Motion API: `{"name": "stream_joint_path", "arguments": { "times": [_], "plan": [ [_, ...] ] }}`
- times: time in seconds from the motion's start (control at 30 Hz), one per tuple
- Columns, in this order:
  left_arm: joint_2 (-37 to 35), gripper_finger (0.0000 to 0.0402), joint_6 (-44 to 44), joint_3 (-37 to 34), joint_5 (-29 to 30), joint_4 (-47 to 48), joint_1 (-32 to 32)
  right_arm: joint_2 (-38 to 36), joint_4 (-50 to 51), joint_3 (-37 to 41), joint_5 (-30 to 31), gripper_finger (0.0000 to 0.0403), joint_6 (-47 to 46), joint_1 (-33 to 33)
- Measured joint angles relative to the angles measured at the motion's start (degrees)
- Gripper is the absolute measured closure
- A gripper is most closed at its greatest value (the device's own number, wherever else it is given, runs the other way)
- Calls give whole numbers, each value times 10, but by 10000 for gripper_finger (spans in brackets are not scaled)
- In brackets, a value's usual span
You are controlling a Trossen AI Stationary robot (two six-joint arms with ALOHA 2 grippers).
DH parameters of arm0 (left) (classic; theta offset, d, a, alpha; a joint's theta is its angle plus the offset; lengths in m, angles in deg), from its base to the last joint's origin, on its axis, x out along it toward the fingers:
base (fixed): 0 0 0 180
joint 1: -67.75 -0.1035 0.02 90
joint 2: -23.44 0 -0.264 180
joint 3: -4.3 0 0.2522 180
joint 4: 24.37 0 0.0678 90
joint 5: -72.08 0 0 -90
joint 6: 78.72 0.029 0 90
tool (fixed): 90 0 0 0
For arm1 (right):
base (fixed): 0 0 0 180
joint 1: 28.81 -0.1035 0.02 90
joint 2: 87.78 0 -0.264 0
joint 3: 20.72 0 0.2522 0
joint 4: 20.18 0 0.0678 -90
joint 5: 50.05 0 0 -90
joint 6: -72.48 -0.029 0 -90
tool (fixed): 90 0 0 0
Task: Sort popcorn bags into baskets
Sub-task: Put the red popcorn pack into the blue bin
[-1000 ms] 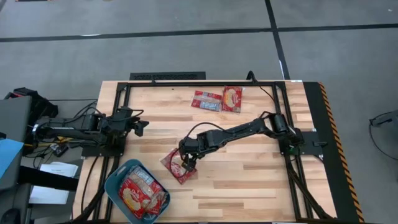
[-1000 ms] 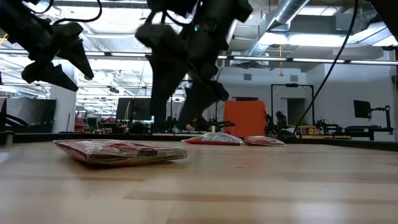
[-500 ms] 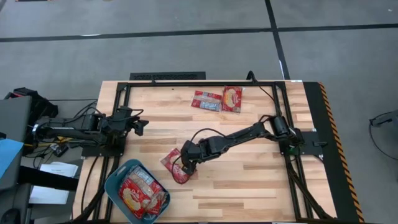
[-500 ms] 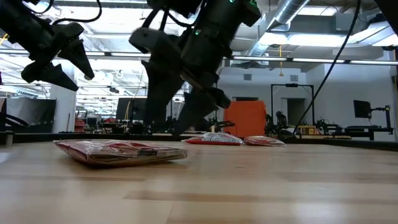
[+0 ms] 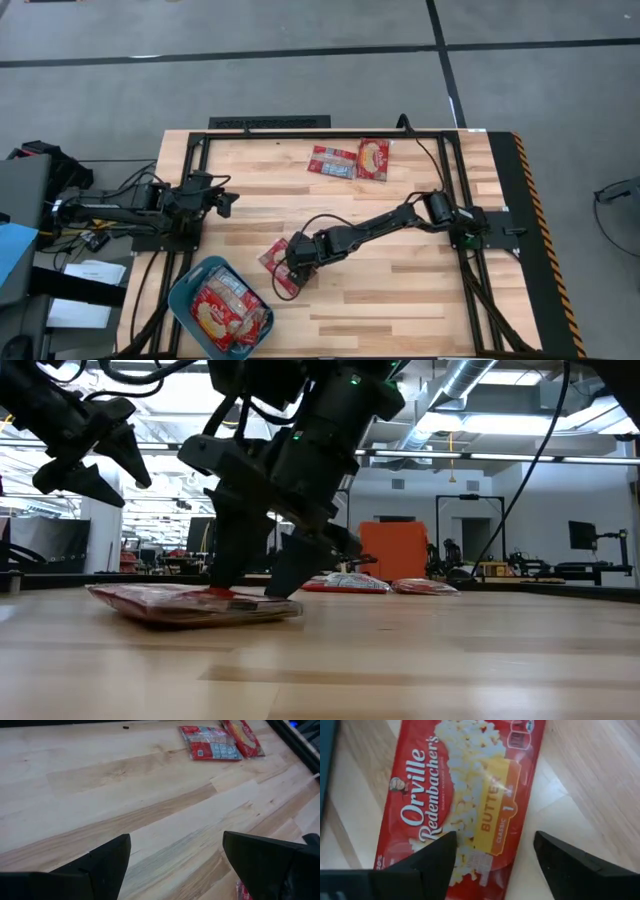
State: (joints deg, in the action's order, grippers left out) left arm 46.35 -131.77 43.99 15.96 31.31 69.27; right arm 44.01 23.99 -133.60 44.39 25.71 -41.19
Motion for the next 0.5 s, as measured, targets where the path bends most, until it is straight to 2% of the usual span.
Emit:
{"name": "stream_joint_path", "arguments": {
  "times": [0.07, 0.13, 0.23, 0.33, 0.4, 0.5],
  "plan": [
    [2, 95, -2, 0, 2, -1, 0, 1, 22, -10, 0, 134, -1, 0],
    [3, 95, -2, 0, 4, 2, 0, 2, 30, -12, 0, 175, 1, 1],
    [4, 95, -2, 0, 8, 2, 0, 2, 35, -12, -3, 264, 1, 5],
    [4, 95, -3, 0, 11, 2, 0, 2, 32, -12, -36, 363, 6, 12],
    [4, 95, -3, 0, 11, 2, 0, 3, 27, -12, -50, 388, 10, 13],
    [4, 95, -2, 0, 11, 2, 0, 2, 28, -11, -62, 389, 3, 15]
  ]
}}
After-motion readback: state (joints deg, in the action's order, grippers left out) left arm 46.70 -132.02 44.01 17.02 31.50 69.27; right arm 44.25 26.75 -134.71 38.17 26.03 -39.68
